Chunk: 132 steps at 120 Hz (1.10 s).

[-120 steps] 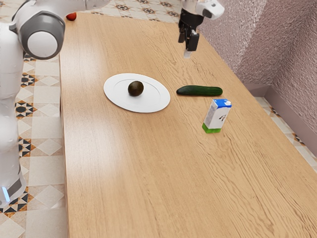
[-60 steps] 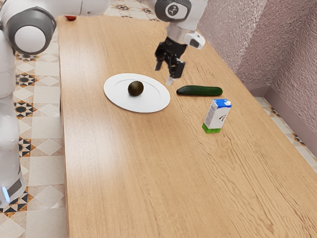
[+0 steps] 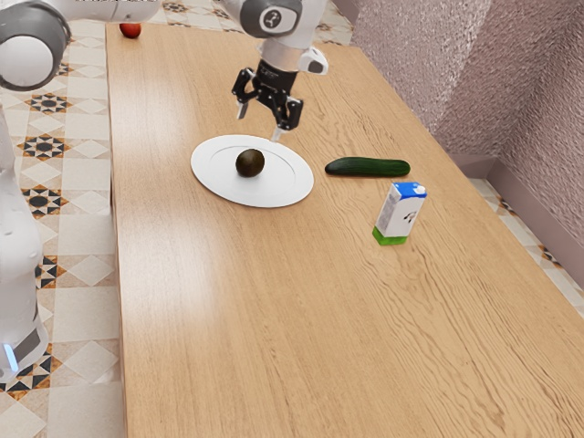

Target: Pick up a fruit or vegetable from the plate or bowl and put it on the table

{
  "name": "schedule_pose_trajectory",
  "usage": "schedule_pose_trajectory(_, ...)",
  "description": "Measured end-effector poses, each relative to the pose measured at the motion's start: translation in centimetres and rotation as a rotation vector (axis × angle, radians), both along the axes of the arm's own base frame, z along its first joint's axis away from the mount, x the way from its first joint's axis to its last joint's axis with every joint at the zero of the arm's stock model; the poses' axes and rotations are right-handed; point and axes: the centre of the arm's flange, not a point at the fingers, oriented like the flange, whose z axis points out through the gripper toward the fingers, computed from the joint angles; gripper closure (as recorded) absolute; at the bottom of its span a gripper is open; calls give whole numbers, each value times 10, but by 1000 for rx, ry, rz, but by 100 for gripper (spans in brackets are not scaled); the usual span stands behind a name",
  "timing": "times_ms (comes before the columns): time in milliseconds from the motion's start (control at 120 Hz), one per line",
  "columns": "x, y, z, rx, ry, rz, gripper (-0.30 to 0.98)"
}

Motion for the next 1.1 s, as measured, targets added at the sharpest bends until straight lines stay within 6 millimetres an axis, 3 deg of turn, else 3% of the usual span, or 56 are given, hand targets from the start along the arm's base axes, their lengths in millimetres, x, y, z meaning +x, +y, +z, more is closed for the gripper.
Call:
schedule_pose_trajectory(125, -13, 20, -33, -32, 23, 93, 0)
schedule_pose_trajectory(275, -27, 38, -34, -20, -9, 166, 0)
schedule_pose_trajectory(533, 11, 72, -46, 13, -16, 199, 0)
schedule_pose_trajectory(967, 8, 104, -92, -7, 14, 260, 0)
schedule_pose_trajectory(1100, 15, 104, -101, -17, -4, 262, 0)
